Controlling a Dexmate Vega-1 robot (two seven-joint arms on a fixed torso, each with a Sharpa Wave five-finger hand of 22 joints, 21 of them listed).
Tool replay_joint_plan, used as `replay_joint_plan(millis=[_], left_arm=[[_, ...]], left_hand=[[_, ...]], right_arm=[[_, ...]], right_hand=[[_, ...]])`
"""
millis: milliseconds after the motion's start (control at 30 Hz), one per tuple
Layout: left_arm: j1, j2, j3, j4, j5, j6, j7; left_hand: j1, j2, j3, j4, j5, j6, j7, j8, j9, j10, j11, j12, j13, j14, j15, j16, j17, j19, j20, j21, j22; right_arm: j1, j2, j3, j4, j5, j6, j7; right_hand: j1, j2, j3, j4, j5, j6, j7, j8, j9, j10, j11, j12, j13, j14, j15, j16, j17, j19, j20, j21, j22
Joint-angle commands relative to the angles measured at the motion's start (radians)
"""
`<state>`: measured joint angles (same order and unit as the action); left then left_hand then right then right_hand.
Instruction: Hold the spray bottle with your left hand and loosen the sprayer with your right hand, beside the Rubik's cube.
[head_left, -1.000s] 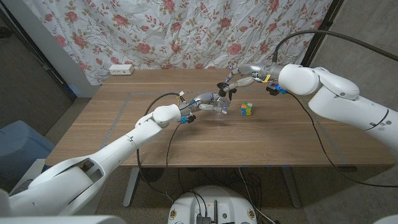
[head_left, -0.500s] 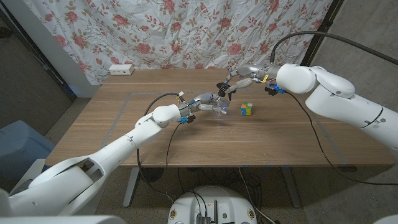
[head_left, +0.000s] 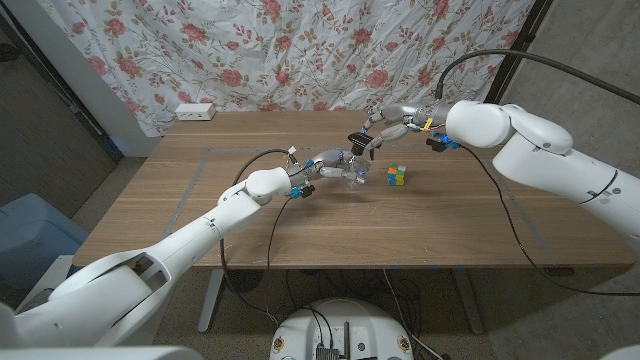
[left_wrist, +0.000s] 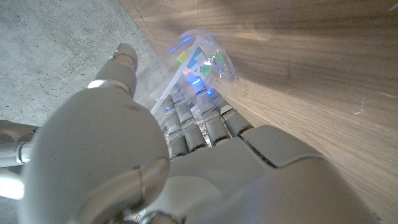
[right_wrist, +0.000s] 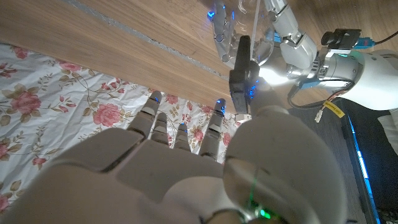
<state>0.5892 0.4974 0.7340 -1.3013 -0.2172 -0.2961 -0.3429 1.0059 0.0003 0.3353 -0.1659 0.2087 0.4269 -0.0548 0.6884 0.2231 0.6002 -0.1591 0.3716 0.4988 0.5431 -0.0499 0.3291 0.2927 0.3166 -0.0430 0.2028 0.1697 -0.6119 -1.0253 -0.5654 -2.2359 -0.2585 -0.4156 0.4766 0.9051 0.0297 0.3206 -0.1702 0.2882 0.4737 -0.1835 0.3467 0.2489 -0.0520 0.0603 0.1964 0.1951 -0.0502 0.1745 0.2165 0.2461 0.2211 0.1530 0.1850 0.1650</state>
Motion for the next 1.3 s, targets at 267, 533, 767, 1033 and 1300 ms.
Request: replay_joint_plan(millis=[267,533,767,1033,1300], left_arm=[[0.002,-0.003,0.002,0.001,-0.003,0.003,0.001],[0.003,-0.005,0.002,0.004,-0.005,0.001,0.001],[0.004,-0.005,0.001,0.005,-0.006,0.001,0.002],[0.008,-0.003,0.0,0.003,-0.006,0.001,0.006],[0.012,0.0,-0.002,-0.002,-0.006,0.001,0.009]], left_hand=[[-0.041,0.065,0.01,0.0,0.003,0.011,0.001,0.004,-0.001,0.016,-0.008,-0.003,0.004,0.009,-0.129,-0.004,0.002,-0.001,-0.029,-0.004,0.005],[-0.043,0.066,0.01,0.001,0.003,0.013,0.002,0.006,-0.002,0.017,-0.008,-0.004,0.005,0.008,-0.129,-0.005,0.002,-0.001,-0.03,-0.004,0.005],[-0.044,0.068,0.011,0.001,0.003,0.015,0.001,0.007,-0.003,0.017,-0.008,-0.006,0.006,0.009,-0.129,-0.005,0.002,-0.002,-0.029,-0.004,0.005],[-0.046,0.069,0.012,0.002,0.003,0.014,0.003,0.007,-0.003,0.017,-0.008,-0.007,0.006,0.01,-0.128,-0.007,0.001,-0.002,-0.029,-0.004,0.005],[-0.048,0.071,0.012,0.002,0.003,0.012,0.003,0.007,-0.004,0.02,-0.007,-0.008,0.007,0.011,-0.127,-0.008,0.0,-0.001,-0.029,-0.004,0.005]], right_arm=[[-0.013,0.003,0.015,0.022,0.034,0.019,-0.045],[-0.007,0.009,0.008,0.029,0.035,0.02,-0.049],[-0.002,0.015,0.002,0.033,0.035,0.021,-0.051],[-0.006,0.019,0.006,0.038,0.041,0.028,-0.069],[-0.007,0.021,0.005,0.037,0.036,0.03,-0.078]], right_hand=[[0.051,0.03,0.033,-0.009,0.029,0.068,-0.036,0.036,0.01,0.021,-0.041,0.011,0.003,0.017,-0.025,0.013,0.0,0.011,-0.02,0.007,0.003],[0.094,0.047,0.053,-0.013,0.043,0.12,-0.037,0.062,0.018,0.041,-0.062,0.014,0.003,0.024,-0.045,0.017,0.0,0.02,-0.039,0.008,0.003],[0.144,0.057,0.071,-0.017,0.054,0.169,-0.038,0.088,0.027,0.059,-0.085,0.016,0.002,0.031,-0.062,0.021,-0.001,0.026,-0.053,0.007,0.002],[0.209,0.066,0.091,-0.02,0.068,0.221,-0.038,0.115,0.035,0.086,-0.107,0.019,0.002,0.047,-0.088,0.028,0.0,0.03,-0.069,0.006,0.002],[0.257,0.067,0.099,-0.017,0.076,0.28,-0.038,0.144,0.045,0.118,-0.123,0.024,0.001,0.06,-0.105,0.035,0.001,0.037,-0.076,0.006,0.002]])
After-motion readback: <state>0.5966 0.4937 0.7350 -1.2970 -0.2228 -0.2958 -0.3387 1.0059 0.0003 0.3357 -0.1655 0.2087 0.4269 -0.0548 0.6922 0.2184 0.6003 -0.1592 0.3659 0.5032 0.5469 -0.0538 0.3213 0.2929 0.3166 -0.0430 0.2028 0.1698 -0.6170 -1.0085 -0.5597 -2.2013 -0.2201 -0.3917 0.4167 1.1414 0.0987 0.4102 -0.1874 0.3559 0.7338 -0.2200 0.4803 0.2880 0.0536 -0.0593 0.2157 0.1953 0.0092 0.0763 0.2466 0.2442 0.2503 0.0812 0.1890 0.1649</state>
